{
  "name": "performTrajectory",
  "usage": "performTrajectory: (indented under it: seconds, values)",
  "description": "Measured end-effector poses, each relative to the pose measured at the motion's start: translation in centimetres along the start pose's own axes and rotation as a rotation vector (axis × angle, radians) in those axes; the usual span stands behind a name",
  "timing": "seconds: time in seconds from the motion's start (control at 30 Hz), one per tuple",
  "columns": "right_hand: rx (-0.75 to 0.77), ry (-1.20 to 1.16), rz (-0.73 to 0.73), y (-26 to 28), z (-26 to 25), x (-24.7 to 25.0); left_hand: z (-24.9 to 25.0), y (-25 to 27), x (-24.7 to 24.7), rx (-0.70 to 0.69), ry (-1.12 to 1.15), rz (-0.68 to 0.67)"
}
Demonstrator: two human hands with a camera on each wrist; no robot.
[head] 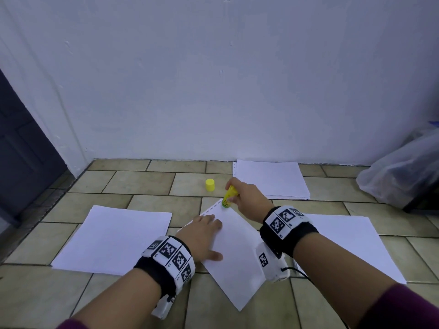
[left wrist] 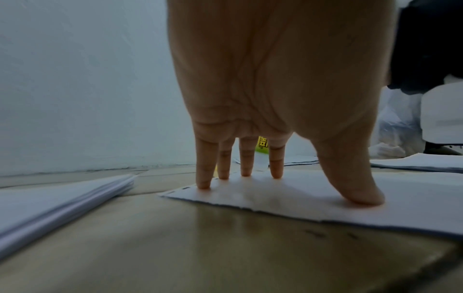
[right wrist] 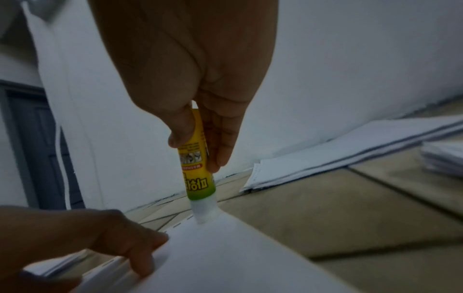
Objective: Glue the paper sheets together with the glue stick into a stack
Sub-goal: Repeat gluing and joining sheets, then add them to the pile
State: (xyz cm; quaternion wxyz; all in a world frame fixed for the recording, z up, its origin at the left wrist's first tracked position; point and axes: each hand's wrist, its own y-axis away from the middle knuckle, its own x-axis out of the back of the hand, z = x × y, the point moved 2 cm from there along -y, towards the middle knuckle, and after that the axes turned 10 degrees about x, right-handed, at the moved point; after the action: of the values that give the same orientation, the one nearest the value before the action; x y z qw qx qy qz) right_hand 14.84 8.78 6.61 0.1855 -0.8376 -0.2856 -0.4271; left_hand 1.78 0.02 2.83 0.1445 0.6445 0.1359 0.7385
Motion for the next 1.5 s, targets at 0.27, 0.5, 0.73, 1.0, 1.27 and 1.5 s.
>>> performTrajectory:
  seconds: [0.27, 0.5, 0.73, 1.0, 1.27, 1.5]
  values:
    - [0.071, 0.164, -0.234, 3.7, 0.7, 2.6, -0.1, 0.2, -0.3, -0.013, -0.006, -0.011]
    - [0.019, 0.203, -0.42, 7.4, 1.7, 4.9, -0.3, -0.2, -0.2, -0.007, -0.021, -0.016]
    - [-0.045, 0.061, -0.522, 8.6, 3.3, 6.0, -0.5, 0.1, -0.2, -0.013, -0.076, 0.013]
    - [-0.217, -1.216, -0.083, 8.7, 6.5, 5.5, -1.1, 0.3, -0.2, -0.005, -0.105, 0.062]
    - [-0.084, -1.465, 0.137, 4.8, 3.2, 1.3, -2.1, 0.5, -0.3, 0.026, -0.036, 0.056]
    - [-0.119, -0.569, 0.341, -1.3, 2.1, -0.7, -3.1, 0.0, 1.1, -0.014, -0.008, -0.015]
